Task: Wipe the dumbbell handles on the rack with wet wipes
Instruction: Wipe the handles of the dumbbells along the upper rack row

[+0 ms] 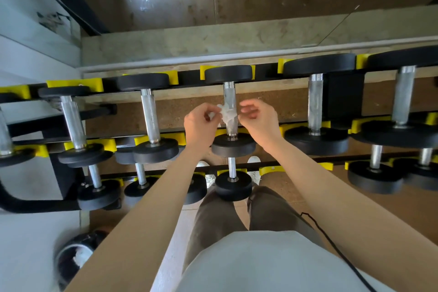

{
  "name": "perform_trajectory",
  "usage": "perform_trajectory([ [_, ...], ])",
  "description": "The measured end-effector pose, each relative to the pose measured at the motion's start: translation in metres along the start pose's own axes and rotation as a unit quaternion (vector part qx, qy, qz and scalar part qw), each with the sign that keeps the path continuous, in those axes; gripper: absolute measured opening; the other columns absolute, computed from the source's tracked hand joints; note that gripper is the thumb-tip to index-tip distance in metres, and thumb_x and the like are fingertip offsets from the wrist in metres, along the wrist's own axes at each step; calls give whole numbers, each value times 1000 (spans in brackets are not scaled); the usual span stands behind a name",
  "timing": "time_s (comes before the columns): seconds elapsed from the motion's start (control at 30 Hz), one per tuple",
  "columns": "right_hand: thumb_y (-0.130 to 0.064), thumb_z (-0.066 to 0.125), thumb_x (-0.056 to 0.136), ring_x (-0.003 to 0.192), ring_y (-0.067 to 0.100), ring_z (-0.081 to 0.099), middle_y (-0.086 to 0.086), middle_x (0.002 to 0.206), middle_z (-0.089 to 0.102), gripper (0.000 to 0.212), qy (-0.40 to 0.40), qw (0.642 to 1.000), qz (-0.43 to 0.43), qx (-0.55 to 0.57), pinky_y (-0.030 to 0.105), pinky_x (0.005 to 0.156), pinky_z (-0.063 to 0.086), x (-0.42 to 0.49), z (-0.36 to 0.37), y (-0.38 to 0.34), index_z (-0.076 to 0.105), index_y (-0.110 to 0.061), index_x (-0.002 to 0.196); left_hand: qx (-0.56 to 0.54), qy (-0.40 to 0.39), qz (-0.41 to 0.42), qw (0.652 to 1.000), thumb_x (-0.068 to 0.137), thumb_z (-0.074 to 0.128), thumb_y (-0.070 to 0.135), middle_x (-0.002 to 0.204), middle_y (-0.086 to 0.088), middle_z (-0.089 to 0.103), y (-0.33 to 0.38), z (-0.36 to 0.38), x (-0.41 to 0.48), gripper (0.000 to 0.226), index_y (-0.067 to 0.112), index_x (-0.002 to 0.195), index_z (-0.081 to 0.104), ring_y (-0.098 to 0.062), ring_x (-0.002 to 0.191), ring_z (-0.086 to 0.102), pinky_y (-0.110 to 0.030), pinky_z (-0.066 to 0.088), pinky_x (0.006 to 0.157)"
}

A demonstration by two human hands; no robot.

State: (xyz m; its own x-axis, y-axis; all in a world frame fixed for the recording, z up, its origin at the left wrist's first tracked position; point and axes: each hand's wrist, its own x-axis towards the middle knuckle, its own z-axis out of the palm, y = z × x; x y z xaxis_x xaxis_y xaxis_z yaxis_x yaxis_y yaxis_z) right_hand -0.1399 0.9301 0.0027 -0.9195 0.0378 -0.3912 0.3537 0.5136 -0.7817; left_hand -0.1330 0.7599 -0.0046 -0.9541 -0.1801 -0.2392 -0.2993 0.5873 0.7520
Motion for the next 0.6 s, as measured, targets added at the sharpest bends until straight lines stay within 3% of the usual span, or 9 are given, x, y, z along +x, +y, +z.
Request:
perform_trajectory([
  [0.1, -18, 77, 86, 83, -1, 63, -7, 106, 67, 48, -39, 999, 8, -29, 15, 78, 52, -1, 8, 5, 59, -15, 130, -72, 35, -36, 996, 90, 71, 11, 87, 12, 70, 9, -4, 13, 16, 23, 101, 72, 1, 75, 62, -13, 50, 70],
  [0.17, -20, 77, 86, 86, 7, 66, -2, 108, 69, 49, -55, 997, 1, -45, 29, 86, 57, -1, 13, 7, 57, -13, 131, -50, 27, -28, 998, 92, 71, 15, 99, 9, 74, 16, 1, 21, 18, 21, 109, 74, -2, 87, 65, -15, 51, 79],
  [0.23, -22, 76, 87, 92, 11, 67, 0, 110, 70, 49, -52, 997, -1, -55, 36, 91, 56, 0, 16, 8, 57, -13, 131, -10, 11, -31, 999, 93, 70, 15, 104, 6, 74, 19, 7, 21, 20, 17, 112, 75, -5, 91, 64, -19, 50, 84],
  [0.5, -18, 75, 88, 89, 10, 65, 1, 108, 69, 51, -50, 998, 0, -40, 31, 82, 58, -2, 16, 10, 54, -15, 134, 124, -139, -19, 982, 90, 72, 15, 107, -3, 77, -21, 7, -15, 13, 14, 102, 78, -22, 98, 70, -29, 52, 87],
  [0.6, -20, 75, 88, 88, 11, 67, 2, 108, 69, 52, -55, 998, -3, -39, 33, 82, 59, -2, 15, 11, 53, -15, 136, 93, -113, -47, 988, 94, 67, 19, 109, -3, 76, -11, 7, -1, 18, 15, 109, 76, -18, 97, 69, -29, 51, 86],
])
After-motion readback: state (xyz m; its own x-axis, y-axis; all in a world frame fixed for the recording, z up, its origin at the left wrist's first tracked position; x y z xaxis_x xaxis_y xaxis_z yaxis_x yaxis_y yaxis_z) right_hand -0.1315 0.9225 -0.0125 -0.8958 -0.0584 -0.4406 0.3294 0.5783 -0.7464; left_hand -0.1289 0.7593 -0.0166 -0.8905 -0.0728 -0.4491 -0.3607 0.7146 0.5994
